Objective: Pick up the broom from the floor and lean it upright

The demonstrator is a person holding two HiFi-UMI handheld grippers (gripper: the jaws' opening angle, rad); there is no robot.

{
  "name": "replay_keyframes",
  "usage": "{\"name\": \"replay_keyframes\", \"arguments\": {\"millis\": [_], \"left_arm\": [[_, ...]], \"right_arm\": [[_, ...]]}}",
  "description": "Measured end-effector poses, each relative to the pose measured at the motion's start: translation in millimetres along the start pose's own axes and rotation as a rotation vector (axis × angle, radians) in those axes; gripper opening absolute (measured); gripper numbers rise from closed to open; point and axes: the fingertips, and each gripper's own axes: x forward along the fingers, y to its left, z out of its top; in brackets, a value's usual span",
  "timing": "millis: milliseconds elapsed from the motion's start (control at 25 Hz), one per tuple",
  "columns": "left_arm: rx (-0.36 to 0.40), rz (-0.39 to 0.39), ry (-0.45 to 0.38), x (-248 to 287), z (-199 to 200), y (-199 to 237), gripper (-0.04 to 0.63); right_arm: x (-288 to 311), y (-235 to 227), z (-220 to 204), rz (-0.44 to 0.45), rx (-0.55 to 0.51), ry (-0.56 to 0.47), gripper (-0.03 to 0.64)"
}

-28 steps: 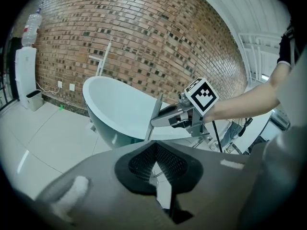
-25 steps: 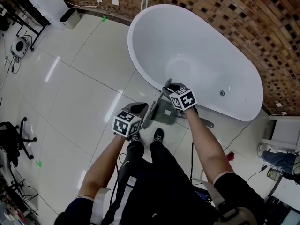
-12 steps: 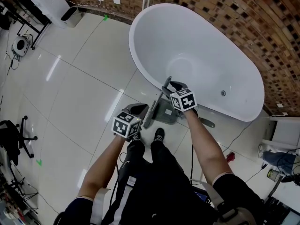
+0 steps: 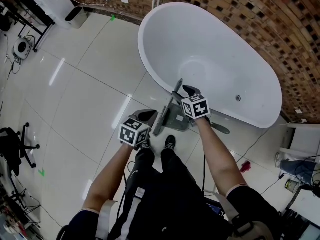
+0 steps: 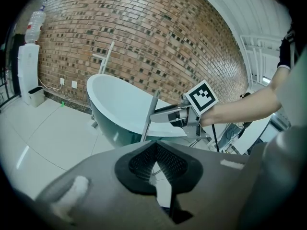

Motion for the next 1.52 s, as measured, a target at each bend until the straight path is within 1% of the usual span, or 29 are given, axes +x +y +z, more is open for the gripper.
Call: {"name": "replay_keyframes", "arguments": {"millis": [160, 320, 520, 680, 960, 1280, 1520], "left_arm": [[0.009, -0.010, -0.021, -8, 8, -2, 0.000], [0.050, -0.045, -0.072, -10, 38, -16, 0.000], [0.106, -0.078, -0.113, -17, 73, -42, 0.000], [0.140, -0.099, -0.154, -26, 97, -61, 0.000], [0.218, -0.135, -0.201, -42, 129, -94, 0.000], [0.257, -0.152, -0.252, -60, 152, -115, 0.000], [0.274, -0.164, -0.312, -72, 173, -127, 0.000]], "right_arm": [[-28, 12, 1, -0.020, 0.029, -0.057, 0.238], [-67, 23, 17, -0.049, 0.029, -0.149, 0.096], [-111, 34, 41, -0.104, 0.049, -0.275, 0.005], [-139, 43, 58, -0.131, 0.025, -0.351, 0.005], [-180, 58, 80, -0.173, -0.020, -0.426, 0.005], [-215, 79, 107, -0.151, -0.063, -0.523, 0.005], [-237, 91, 130, -0.114, -0.086, -0.597, 0.005]]}}
